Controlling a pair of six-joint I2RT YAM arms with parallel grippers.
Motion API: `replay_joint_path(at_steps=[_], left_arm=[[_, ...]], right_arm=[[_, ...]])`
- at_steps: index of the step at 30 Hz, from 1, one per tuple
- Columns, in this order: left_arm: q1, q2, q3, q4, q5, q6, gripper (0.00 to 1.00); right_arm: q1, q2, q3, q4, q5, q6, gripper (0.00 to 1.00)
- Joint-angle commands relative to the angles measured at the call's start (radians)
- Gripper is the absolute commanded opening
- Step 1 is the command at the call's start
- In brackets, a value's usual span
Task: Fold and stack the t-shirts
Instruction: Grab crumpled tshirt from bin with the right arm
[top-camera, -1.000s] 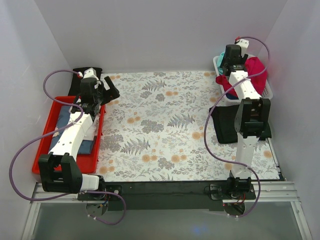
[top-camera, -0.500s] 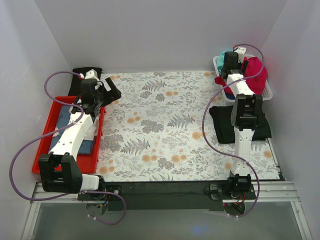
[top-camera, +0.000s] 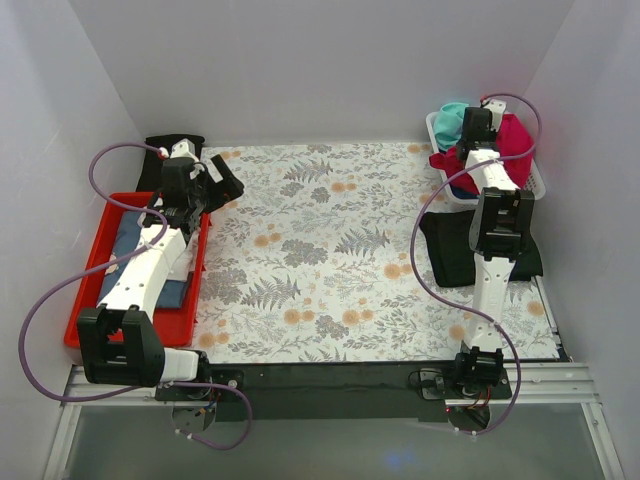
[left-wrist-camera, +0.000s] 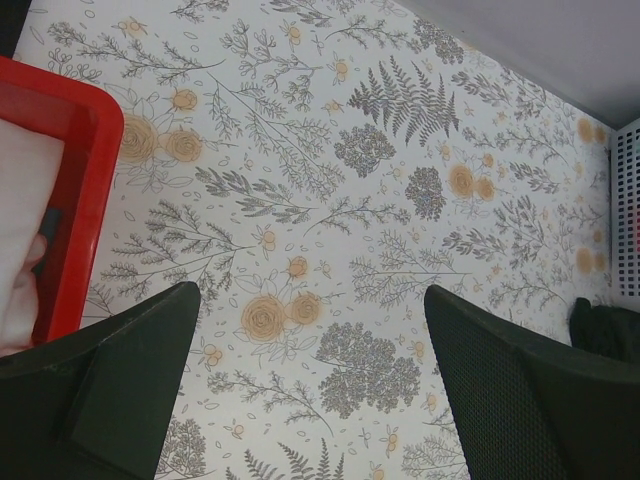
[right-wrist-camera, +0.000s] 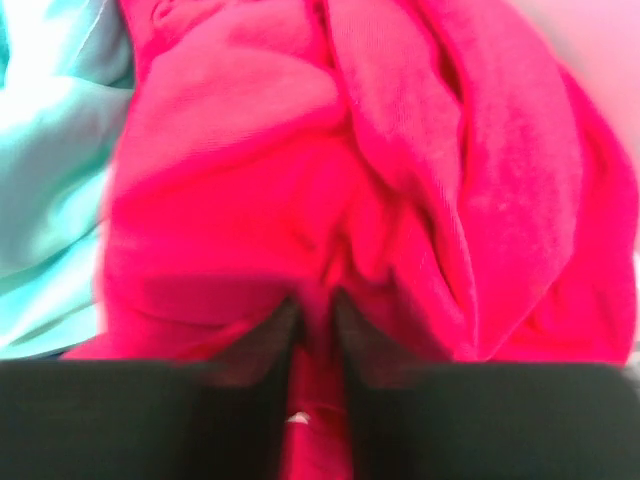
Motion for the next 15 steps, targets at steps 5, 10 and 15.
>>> replay_joint_path(at_steps=[5,10,15], left_arm=[[-0.005,-0.057,0.004,-0.019,0.016,0.014,0.94],[-0.005,-0.063,0.004,-0.02,0.011,0.023,0.95],[-0.005,-0.063,0.013,-0.019,-0.019,0.023,0.94]], right_arm=[[0.007,-0.006,0.023,-0.071,-0.033,0.035,0.01],[0.042,-0.073,-0.003,-0.085,-0.006,0.038,0.01],[0.119,-0.207,-0.049,-0.085,0.023,0.034,0.01]])
